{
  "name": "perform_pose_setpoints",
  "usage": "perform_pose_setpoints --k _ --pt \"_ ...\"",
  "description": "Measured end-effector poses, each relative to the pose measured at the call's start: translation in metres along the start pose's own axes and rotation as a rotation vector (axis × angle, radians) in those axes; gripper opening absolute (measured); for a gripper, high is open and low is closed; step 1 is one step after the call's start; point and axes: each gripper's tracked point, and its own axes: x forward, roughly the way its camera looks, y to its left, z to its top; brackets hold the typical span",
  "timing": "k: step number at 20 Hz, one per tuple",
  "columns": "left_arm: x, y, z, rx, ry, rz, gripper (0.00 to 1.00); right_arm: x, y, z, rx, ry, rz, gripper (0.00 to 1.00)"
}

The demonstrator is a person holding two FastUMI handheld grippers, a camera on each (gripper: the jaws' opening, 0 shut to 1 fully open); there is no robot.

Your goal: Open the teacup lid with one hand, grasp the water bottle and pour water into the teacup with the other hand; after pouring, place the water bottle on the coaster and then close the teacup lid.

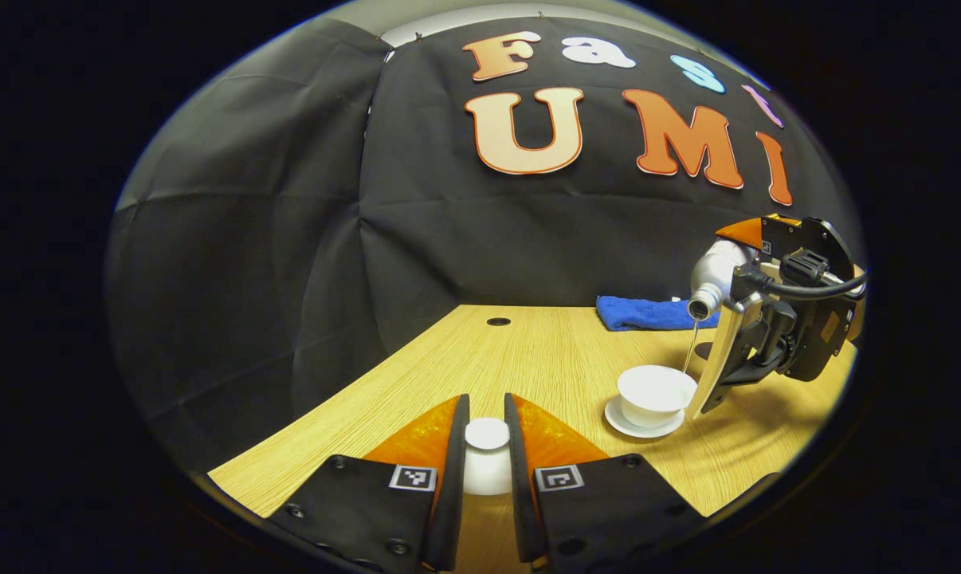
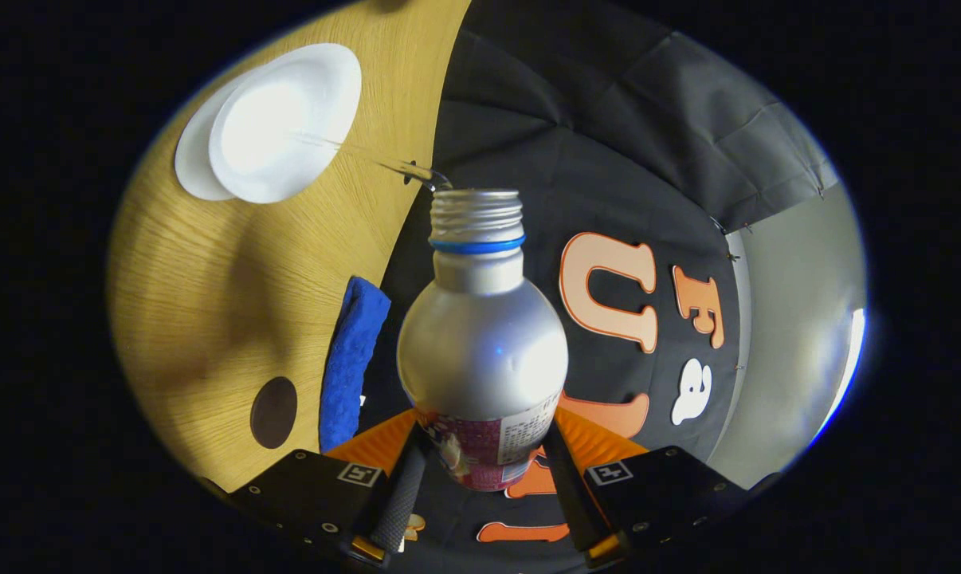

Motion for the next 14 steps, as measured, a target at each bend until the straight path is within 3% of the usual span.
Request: perform_pose_setpoints --k 1,2,3,5,7,9,10,11,14 --pt "-0.001 0.0 0.0 0.0 0.001 0.0 0.31 0.001 -0.003 -0.001 -0.003 -0.003 -0.005 0.75" --pt "-0.001 0.001 0.0 0.0 0.002 0.001 0.27 0.002 -0.006 -0.001 -0.006 -0.007 -0.01 0.78" --pt "-0.002 0.0 0.001 0.0 0.002 -0.001 0.31 0.003 -0.009 -0.001 -0.01 -0.01 -0.017 0.78" --pt "-0.003 0.001 0.001 -0.003 0.0 -0.001 0.27 0.006 -0.017 -0.003 -0.015 -0.012 -0.036 0.78" --pt "-0.003 0.005 0.002 -0.005 0.0 0.007 0.36 0.008 -0.022 -0.004 -0.021 -0.018 -0.045 0.78" --pt "-0.004 0.007 0.001 -0.006 -0.002 0.012 0.31 0.009 -0.024 -0.002 -0.04 -0.028 -0.055 0.78" --pt "-0.005 0.008 0.002 -0.004 -0.003 0.014 0.36 0.009 -0.025 -0.002 -0.047 -0.032 -0.059 0.78" --pt "-0.005 0.009 0.003 -0.004 -0.003 0.015 0.31 0.01 -0.026 -0.002 -0.049 -0.033 -0.061 0.78" --pt "-0.005 0.007 0.002 -0.003 -0.002 0.012 0.31 0.011 -0.028 -0.001 -0.061 -0.044 -0.068 0.78"
